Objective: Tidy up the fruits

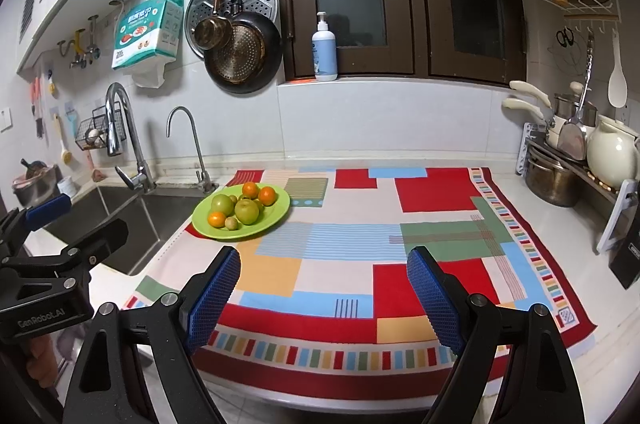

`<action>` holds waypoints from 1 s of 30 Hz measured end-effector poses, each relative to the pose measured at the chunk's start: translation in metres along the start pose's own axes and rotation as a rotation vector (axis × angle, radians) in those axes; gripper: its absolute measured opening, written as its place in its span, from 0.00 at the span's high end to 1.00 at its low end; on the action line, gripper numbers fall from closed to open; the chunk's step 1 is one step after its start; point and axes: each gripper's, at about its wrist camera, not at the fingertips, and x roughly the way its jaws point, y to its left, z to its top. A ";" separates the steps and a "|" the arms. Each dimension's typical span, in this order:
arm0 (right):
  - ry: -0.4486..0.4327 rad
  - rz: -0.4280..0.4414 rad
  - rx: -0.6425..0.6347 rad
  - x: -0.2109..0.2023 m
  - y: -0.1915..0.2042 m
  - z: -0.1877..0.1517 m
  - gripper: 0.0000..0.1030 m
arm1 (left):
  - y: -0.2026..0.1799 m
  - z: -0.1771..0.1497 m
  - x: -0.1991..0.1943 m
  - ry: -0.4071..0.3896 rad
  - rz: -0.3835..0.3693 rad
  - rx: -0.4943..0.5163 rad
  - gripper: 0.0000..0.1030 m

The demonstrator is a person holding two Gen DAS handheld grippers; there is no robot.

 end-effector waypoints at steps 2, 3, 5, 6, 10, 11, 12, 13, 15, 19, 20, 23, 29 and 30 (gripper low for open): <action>0.000 0.000 0.002 -0.001 -0.002 0.000 0.16 | -0.001 0.000 0.000 -0.001 0.002 0.001 0.00; -0.001 -0.001 0.001 -0.001 -0.002 0.000 0.16 | -0.001 0.001 0.000 -0.001 0.003 0.002 0.00; -0.001 -0.001 0.003 -0.001 -0.003 0.001 0.16 | 0.000 0.001 0.000 -0.002 0.002 0.001 0.00; -0.001 -0.001 0.002 -0.001 -0.003 0.001 0.16 | -0.001 0.001 0.000 -0.003 0.003 0.001 0.00; -0.001 -0.002 0.004 -0.002 -0.006 0.001 0.16 | -0.001 0.002 -0.001 -0.002 0.005 0.001 0.00; -0.001 -0.002 0.004 -0.001 -0.006 0.001 0.16 | -0.001 0.001 -0.001 -0.004 0.004 0.000 0.00; 0.000 -0.002 0.005 -0.001 -0.006 0.002 0.16 | -0.001 0.001 -0.001 -0.003 0.002 0.000 0.00; 0.000 -0.002 0.004 -0.001 -0.006 0.001 0.16 | -0.001 0.001 -0.001 -0.003 0.003 0.000 0.00; -0.002 -0.002 0.004 -0.002 -0.007 0.001 0.16 | -0.001 0.002 0.000 -0.001 0.002 0.000 0.00; -0.001 -0.003 0.005 -0.001 -0.006 0.001 0.16 | -0.001 0.001 0.000 0.001 0.001 0.000 0.00; 0.000 -0.002 0.004 -0.001 -0.006 0.001 0.16 | -0.001 0.001 0.000 0.003 0.000 -0.002 0.00; 0.002 -0.002 0.004 -0.001 -0.006 0.001 0.16 | 0.000 0.001 0.001 0.005 -0.002 -0.009 0.00; 0.006 -0.005 0.003 0.001 -0.007 0.000 0.16 | 0.000 0.001 0.002 0.006 0.001 -0.010 0.00; 0.006 -0.005 0.004 0.002 -0.007 0.000 0.16 | 0.000 0.001 0.002 0.007 0.000 -0.009 0.00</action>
